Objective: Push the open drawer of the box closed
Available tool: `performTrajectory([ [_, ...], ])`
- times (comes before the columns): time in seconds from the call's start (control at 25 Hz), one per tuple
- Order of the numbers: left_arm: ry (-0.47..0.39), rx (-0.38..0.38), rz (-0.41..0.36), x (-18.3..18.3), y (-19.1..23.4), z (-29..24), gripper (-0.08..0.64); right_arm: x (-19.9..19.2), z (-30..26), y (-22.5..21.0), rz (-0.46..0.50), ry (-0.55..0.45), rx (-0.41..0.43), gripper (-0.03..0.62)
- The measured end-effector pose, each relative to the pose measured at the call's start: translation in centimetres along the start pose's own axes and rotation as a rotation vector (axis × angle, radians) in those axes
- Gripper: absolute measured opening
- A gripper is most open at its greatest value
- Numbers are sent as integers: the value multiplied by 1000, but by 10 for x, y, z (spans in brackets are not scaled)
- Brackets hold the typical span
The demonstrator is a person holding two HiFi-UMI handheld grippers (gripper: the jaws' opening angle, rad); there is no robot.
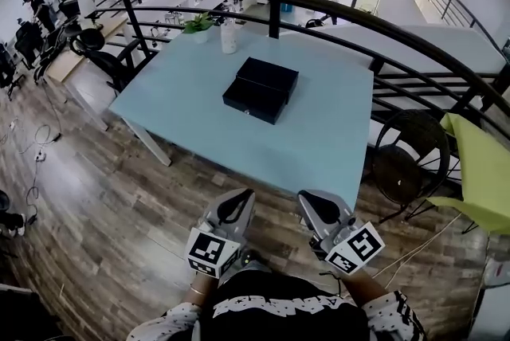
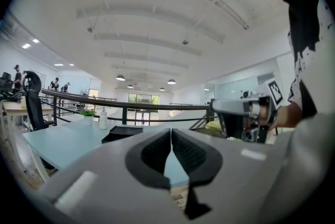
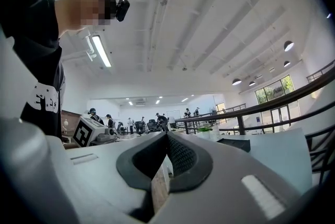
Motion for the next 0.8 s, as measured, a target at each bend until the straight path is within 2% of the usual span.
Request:
performTrajectory([
  [0.56, -21, -17, -17, 9, 62, -5, 0, 0, -47, -10, 44, 27, -70, 5],
  [0.8, -12, 16, -12, 1, 91, 7, 0, -5, -78, 0, 51, 36, -42, 5],
])
Point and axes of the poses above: the fingertips, and each gripper's own axes: z backward along the fingers, y to its left, x out of its top, the point moved 2 cm from there along z, backward along the fingers, and after that the axes turned 10 degrees about -x, right-handed, at the moved point
